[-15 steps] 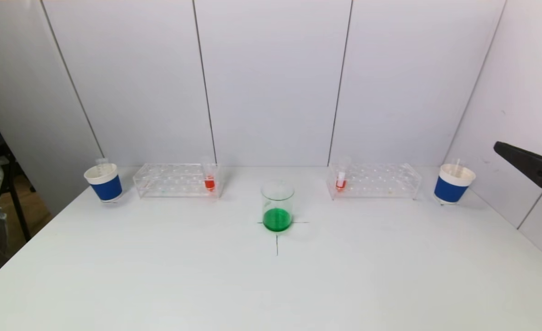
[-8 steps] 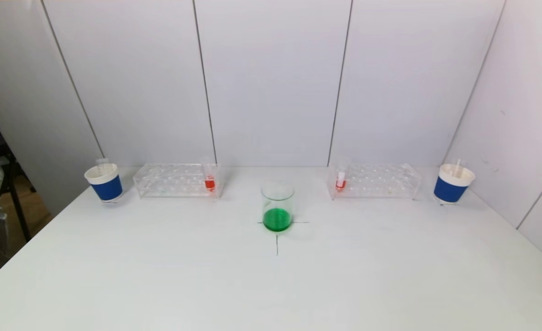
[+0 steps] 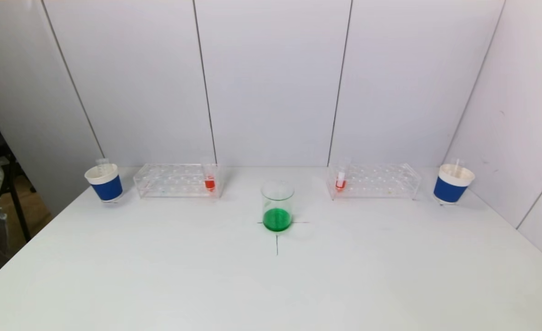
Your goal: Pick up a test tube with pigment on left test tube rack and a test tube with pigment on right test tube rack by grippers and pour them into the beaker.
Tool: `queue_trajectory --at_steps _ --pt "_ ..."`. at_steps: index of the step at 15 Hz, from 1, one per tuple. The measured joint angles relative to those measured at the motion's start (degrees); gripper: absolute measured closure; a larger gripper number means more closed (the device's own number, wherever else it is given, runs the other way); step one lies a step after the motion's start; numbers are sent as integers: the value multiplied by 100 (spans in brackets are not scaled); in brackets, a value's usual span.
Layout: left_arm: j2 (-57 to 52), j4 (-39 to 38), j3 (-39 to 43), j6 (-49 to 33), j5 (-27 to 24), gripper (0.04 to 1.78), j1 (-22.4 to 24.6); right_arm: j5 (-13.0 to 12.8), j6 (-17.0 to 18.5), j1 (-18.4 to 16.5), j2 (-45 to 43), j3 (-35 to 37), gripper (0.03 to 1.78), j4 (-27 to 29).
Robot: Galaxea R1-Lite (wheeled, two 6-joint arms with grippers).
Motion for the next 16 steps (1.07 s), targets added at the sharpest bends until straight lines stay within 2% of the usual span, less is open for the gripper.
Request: queue_trajectory --at_steps 2,6,7,12,16 --pt "0 -2 0 2 -1 6 0 -166 2 23 -501 240 5 144" --pt "0 -2 0 0 2 6 2 -922 55 39 -1041 616 5 286" --pt "0 0 0 -2 -1 6 2 -1041 46 41 -1084 714 5 276" --pt "0 -2 0 0 0 6 2 -1104 -10 41 -1145 1243 5 -88" --pt "0 -2 0 -2 0 6 0 -1091 -12 41 -1146 1462 5 -116"
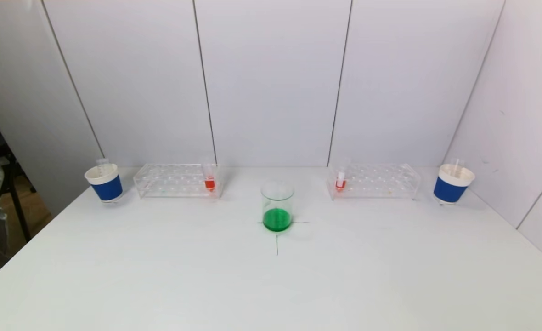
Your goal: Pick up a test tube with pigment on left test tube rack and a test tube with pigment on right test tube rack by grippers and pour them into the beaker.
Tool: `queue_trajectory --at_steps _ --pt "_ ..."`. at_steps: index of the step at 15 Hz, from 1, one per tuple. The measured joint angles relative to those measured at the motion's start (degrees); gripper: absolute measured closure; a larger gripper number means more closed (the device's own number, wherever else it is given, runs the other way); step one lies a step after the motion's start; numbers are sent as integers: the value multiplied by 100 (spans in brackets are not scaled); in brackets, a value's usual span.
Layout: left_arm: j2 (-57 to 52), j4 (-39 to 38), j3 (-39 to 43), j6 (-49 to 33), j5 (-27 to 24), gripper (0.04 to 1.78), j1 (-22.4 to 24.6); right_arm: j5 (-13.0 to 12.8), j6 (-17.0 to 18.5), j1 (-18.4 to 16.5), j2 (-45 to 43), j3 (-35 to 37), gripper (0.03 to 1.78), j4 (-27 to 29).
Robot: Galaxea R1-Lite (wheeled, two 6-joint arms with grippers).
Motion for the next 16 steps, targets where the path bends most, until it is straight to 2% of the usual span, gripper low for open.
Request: queue_trajectory --at_steps 16 --pt "0 2 0 0 2 6 0 -2 83 5 0 46 5 9"
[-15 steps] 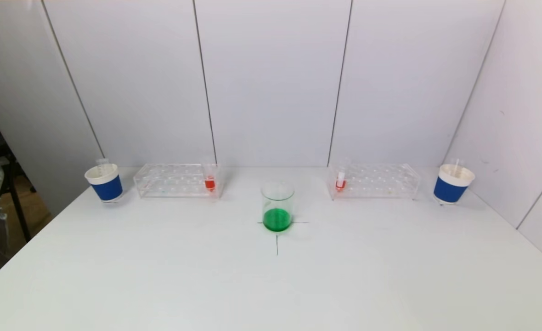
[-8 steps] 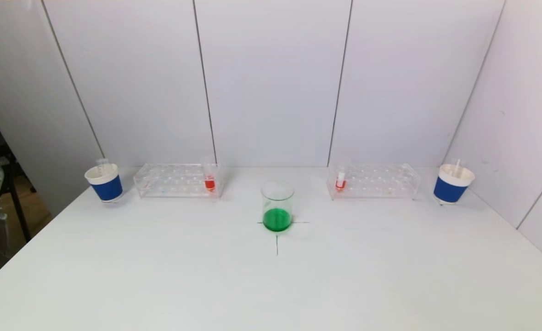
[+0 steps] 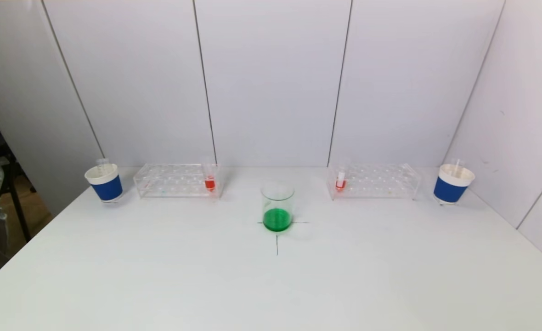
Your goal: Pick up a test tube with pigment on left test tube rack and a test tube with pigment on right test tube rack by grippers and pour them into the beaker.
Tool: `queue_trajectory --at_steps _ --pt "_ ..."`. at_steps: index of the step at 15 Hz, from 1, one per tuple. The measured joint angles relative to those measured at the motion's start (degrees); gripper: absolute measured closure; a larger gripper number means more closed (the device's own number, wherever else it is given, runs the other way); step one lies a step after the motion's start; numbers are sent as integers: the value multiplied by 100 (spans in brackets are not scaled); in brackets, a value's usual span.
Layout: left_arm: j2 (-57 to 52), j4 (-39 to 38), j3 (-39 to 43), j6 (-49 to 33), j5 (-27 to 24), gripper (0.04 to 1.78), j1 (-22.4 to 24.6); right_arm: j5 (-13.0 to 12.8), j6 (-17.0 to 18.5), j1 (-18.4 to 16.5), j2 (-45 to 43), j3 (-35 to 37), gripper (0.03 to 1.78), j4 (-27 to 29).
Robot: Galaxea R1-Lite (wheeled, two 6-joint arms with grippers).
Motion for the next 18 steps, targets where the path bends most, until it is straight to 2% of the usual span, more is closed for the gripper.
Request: queue_trajectory --at_steps 18 --pt "0 0 0 2 -4 6 0 0 20 0 1 11 5 -2"
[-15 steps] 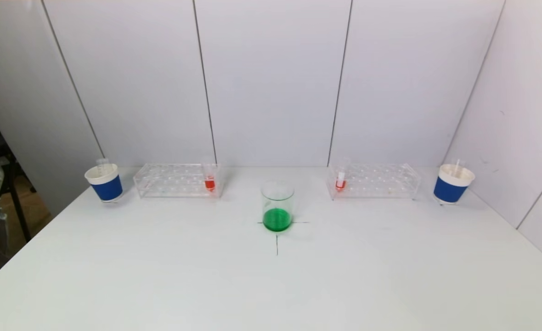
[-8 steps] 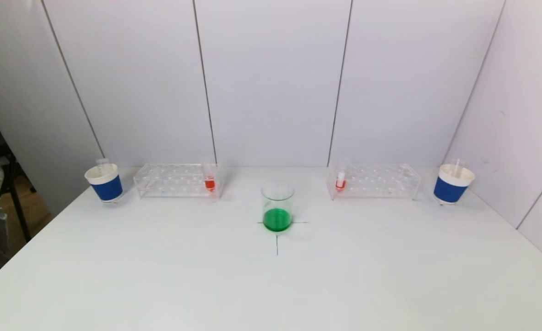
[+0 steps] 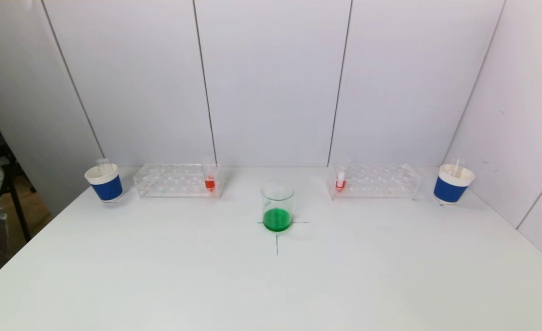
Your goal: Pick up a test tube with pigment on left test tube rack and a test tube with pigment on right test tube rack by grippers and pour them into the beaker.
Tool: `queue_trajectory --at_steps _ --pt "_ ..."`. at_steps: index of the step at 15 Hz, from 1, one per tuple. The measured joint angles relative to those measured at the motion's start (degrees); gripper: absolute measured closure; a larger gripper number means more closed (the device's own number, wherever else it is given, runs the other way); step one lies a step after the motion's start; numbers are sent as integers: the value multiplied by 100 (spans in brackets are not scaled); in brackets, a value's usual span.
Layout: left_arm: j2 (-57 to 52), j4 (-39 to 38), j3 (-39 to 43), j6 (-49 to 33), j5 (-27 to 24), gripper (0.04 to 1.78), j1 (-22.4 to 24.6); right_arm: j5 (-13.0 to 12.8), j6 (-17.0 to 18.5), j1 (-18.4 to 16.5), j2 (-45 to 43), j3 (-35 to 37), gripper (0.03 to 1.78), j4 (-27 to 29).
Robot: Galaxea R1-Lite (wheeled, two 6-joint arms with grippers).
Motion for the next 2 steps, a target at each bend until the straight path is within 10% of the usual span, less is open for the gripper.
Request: queue_trajectory --at_steps 2 --pt "0 0 0 0 1 6 0 0 0 0 0 0 5 2"
